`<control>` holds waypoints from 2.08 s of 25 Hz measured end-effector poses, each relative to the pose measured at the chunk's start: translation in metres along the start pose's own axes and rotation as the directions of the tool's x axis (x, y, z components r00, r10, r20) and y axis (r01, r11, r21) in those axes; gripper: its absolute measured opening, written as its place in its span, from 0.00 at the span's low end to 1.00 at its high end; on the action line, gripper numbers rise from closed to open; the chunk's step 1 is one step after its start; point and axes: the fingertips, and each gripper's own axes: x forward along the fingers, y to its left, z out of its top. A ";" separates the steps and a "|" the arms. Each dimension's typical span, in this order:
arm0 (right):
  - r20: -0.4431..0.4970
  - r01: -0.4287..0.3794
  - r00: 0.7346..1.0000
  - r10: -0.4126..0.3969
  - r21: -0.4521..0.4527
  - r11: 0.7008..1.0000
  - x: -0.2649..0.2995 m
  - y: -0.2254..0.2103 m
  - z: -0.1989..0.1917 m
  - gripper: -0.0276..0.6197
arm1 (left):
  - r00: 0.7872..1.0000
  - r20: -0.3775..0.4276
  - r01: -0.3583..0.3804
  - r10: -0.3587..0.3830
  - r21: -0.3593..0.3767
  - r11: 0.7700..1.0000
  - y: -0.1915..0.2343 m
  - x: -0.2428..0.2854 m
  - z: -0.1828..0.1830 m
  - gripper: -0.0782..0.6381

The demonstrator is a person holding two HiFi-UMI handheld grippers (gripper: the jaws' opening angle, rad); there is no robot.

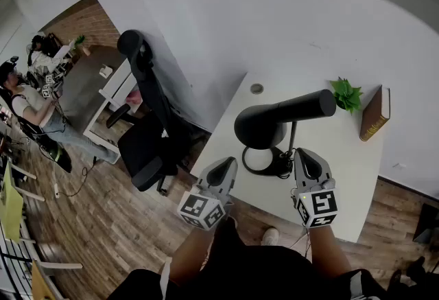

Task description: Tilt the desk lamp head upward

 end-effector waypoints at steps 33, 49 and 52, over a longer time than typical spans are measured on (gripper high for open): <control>0.018 -0.062 0.998 0.063 -0.033 0.998 0.022 0.001 0.014 0.28 | 0.998 0.061 0.033 -0.015 -0.313 0.949 0.029 0.022 0.009 0.44; -0.010 -0.038 0.999 0.038 -0.064 0.997 0.036 0.001 0.014 0.25 | 0.944 0.280 0.329 -0.172 -0.809 0.487 0.039 0.051 0.020 0.44; -0.005 -0.020 1.000 0.020 -0.057 0.998 0.036 -0.001 0.014 0.19 | 0.936 0.306 0.351 -0.176 -0.850 0.391 0.044 0.057 0.017 0.44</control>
